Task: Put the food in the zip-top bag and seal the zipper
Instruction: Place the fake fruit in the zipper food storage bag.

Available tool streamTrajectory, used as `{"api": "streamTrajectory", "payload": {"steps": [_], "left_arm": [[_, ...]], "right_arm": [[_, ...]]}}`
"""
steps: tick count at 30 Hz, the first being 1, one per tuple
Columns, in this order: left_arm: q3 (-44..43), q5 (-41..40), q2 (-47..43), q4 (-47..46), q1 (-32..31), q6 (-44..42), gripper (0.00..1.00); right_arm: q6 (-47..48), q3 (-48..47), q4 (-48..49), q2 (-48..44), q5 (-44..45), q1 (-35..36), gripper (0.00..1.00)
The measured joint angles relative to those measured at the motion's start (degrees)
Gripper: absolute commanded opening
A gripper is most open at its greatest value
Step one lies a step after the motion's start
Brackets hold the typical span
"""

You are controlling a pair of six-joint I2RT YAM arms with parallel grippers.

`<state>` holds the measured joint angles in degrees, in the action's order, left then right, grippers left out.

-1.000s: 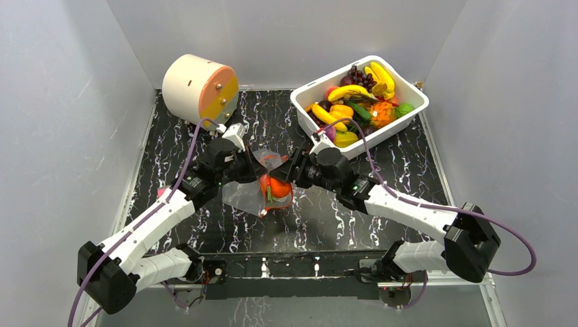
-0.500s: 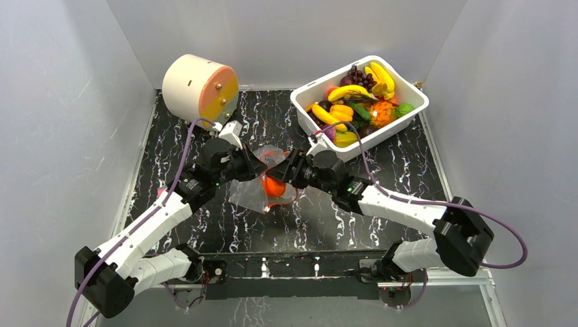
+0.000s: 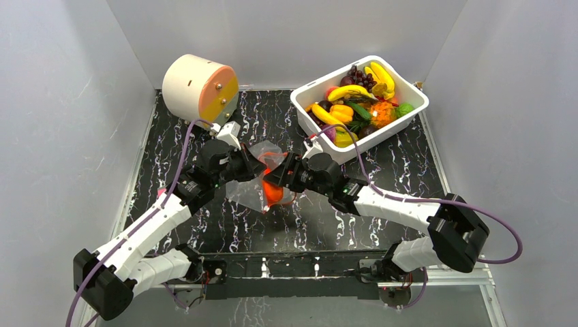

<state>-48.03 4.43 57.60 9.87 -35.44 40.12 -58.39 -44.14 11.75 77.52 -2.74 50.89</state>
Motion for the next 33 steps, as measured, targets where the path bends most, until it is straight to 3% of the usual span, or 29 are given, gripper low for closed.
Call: {"api": "streamTrajectory", "payload": {"steps": [9,26,33], "left_arm": [[0.04,-0.5,-0.31,-0.02,0.0,-0.04,0.0],[0.04,-0.61,-0.46,0.0,0.0,-0.04,0.0],[0.04,-1.01,-1.27,0.07,0.0,-0.5,0.0]], "right_arm": [[2.08,-0.74,-2.58,0.0,0.22,0.02,0.7],[4.04,-1.84,-4.26,-0.04,0.15,0.02,0.53],[4.85,-1.86,-4.44,-0.15,0.24,0.02,0.53]]}}
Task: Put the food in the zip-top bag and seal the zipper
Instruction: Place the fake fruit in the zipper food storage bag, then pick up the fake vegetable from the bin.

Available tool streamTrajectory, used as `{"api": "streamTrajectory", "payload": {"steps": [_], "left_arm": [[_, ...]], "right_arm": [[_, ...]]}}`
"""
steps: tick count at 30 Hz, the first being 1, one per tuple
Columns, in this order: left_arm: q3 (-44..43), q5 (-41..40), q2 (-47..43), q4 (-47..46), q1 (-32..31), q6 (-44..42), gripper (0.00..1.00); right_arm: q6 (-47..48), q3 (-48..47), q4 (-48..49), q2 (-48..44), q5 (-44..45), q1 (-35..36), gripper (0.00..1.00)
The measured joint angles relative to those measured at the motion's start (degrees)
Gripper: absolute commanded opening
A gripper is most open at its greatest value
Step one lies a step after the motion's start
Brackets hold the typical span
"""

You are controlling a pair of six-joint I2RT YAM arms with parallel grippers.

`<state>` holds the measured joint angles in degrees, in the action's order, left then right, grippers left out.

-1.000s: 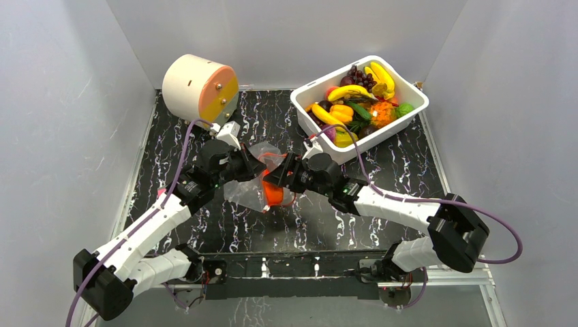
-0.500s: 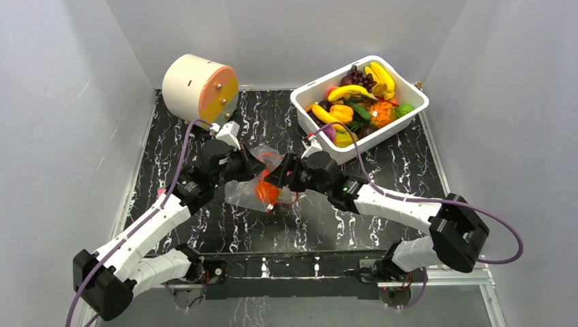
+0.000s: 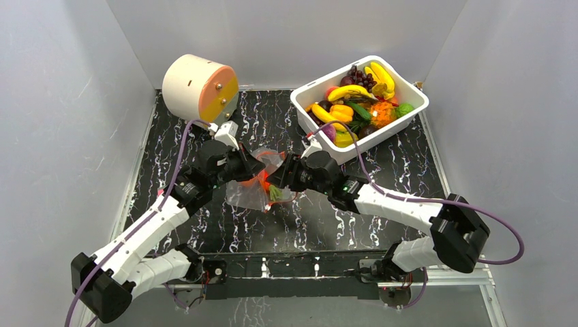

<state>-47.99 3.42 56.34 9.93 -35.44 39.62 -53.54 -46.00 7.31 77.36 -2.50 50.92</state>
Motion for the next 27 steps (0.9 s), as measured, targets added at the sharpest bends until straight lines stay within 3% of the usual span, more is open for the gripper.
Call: {"api": "streamTrajectory", "payload": {"steps": [10,18,27], "left_arm": [[3.04,-2.36,-1.75,0.96,0.0,-2.08,0.0],[3.89,-3.41,-2.03,2.73,0.0,-7.26,0.0],[4.74,-2.32,-3.96,3.43,0.0,-14.12,0.0]], "right_arm": [[12.31,-5.09,-7.8,-4.61,6.23,0.04,0.59],[28.11,-14.03,-15.74,-5.2,19.15,0.02,0.6],[42.82,-23.1,-18.34,1.81,27.74,-6.58,0.58]]}}
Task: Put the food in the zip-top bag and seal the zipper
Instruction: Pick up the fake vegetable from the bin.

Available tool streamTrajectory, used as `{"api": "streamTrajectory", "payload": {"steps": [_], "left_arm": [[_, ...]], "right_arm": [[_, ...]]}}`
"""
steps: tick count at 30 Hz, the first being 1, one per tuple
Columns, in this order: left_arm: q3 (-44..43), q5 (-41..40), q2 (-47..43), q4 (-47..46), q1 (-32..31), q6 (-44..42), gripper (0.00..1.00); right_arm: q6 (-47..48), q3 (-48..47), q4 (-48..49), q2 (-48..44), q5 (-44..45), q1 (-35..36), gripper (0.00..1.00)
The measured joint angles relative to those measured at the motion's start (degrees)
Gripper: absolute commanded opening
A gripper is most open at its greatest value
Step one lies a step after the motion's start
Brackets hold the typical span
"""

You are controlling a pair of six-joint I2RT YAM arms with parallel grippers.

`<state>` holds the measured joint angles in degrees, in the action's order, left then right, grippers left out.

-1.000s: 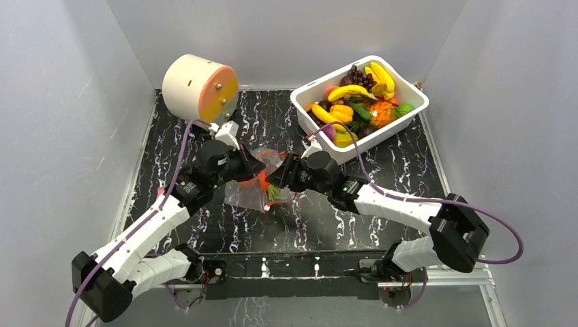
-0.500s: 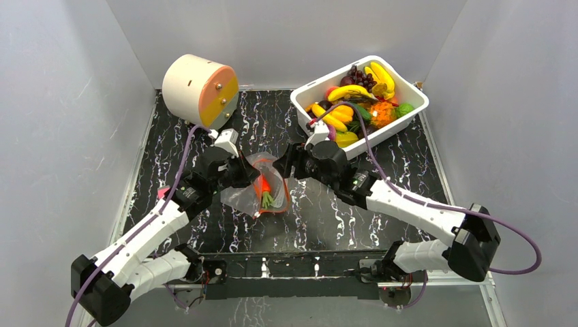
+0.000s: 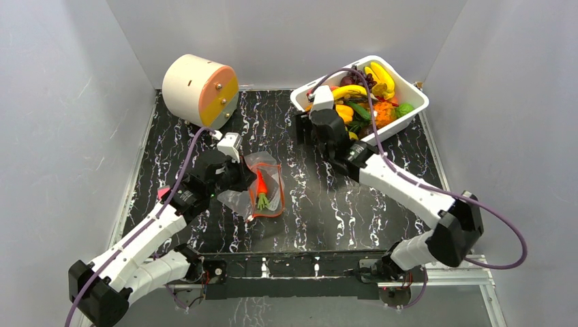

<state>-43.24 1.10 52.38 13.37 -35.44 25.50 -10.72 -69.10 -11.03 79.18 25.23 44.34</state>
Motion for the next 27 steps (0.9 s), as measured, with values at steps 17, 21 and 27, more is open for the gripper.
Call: {"api": "streamTrajectory", "payload": {"steps": [17,21,27], "left_arm": [[0.98,1.92,-0.52,1.33,0.0,-5.11,0.0],[0.98,1.95,-0.63,1.49,0.0,-5.38,0.0],[0.98,2.36,-0.61,1.49,0.0,-5.53,0.0]], "right_arm": [[11.91,-8.33,-2.67,16.72,3.3,-16.61,0.49],[15.02,-10.6,-2.43,19.28,6.54,-18.71,0.51],[19.76,-11.74,-1.27,23.5,11.54,-22.21,0.5]]}}
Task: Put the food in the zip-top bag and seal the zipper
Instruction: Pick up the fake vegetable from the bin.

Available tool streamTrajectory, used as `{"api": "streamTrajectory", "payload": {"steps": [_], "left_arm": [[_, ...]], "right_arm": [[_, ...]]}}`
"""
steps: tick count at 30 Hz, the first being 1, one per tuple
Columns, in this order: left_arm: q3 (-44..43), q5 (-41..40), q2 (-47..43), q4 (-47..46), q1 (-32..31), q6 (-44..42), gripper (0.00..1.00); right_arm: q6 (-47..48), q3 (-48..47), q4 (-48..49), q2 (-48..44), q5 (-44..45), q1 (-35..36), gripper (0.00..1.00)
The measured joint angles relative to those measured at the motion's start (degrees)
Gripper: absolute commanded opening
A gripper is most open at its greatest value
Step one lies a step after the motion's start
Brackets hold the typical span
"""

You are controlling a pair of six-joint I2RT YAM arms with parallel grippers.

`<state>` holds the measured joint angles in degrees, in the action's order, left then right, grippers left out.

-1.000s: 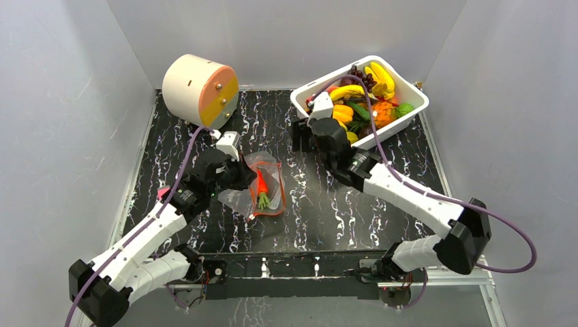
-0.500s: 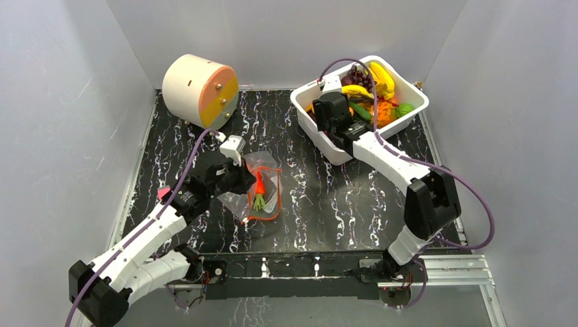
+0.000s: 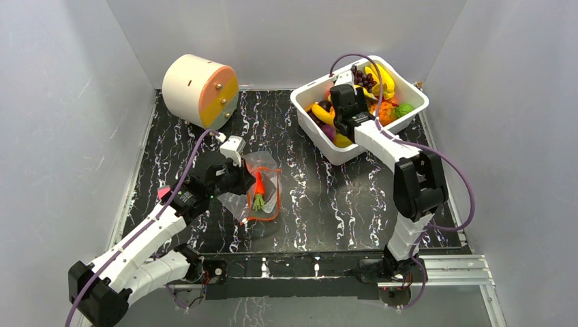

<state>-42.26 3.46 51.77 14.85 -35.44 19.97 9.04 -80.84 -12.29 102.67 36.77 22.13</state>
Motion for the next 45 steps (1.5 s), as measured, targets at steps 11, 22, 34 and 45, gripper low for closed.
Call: {"api": "streamTrajectory", "payload": {"steps": [11,22,34,45], "left_arm": [[0.02,0.04,0.02,-0.02,0.0,-0.04,0.0],[0.07,0.0,0.02,-0.02,0.0,-0.02,0.0],[0.07,0.02,0.04,-0.09,0.0,-0.02,0.0],[0.11,0.02,0.04,-0.2,0.0,0.0,0.0]], "right_arm": [[7.48,-0.5,4.33,4.15,-1.4,-4.76,0.49],[10.4,-5.29,1.29,8.61,-5.81,-6.56,0.49],[13.38,-5.29,0.42,10.86,-5.01,-7.17,0.36],[13.75,-5.27,-0.63,10.45,-5.77,-7.1,0.2]]}}
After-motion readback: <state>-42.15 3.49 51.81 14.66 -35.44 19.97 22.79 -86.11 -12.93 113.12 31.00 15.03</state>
